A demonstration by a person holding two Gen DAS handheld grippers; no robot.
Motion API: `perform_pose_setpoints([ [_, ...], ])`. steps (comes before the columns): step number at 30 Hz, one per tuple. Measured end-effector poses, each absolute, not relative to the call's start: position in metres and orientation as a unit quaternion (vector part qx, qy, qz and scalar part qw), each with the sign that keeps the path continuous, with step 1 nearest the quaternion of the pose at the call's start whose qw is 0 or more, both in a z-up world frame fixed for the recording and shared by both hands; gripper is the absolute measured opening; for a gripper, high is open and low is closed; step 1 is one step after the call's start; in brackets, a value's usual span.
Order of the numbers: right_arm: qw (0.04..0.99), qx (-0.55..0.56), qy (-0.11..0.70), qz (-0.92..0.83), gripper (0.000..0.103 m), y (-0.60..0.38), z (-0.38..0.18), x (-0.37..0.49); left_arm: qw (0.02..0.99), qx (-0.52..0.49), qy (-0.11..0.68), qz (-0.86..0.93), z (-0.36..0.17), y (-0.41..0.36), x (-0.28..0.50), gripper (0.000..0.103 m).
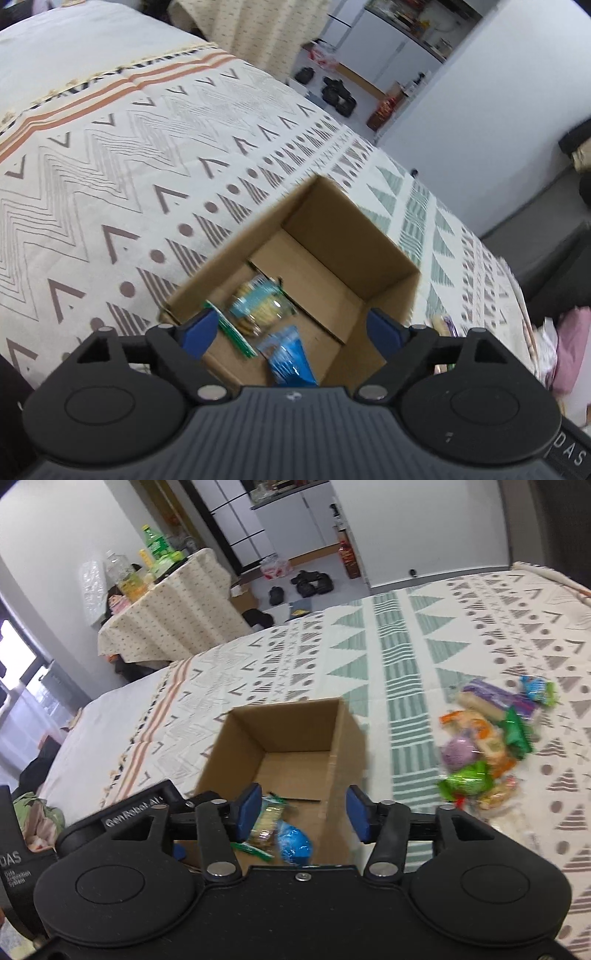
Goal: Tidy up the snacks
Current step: 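Carry both packs over the box and open both grippers to drop them, then grasp the red candy bar with the left gripper while the right grasps the bread pack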
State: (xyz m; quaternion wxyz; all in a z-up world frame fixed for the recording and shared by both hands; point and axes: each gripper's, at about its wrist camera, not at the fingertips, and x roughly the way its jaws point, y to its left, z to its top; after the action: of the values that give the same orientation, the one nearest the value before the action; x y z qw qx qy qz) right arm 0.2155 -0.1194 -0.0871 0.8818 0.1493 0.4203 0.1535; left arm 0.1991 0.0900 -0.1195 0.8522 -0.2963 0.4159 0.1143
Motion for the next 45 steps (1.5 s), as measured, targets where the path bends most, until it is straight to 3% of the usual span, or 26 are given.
perform_pose_setpoints([
  [12, 0.893, 0.146, 0.412, 0.106, 0.071, -0.184, -0.081, 0.185, 0.87, -0.234, 0.428, 0.07, -0.105, 0.03, 0.195, 0.092],
  [21, 0.897, 0.156, 0.405, 0.087, 0.076, -0.223, -0.079, 0.172, 0.881, -0.197, 0.429, 0.037, -0.092, -0.012, 0.19, 0.092],
  [45, 0.878, 0.207, 0.425, 0.081, 0.075, -0.305, -0.122, 0.168, 0.882, -0.135, 0.451, 0.008, -0.117, -0.083, 0.2, 0.089],
])
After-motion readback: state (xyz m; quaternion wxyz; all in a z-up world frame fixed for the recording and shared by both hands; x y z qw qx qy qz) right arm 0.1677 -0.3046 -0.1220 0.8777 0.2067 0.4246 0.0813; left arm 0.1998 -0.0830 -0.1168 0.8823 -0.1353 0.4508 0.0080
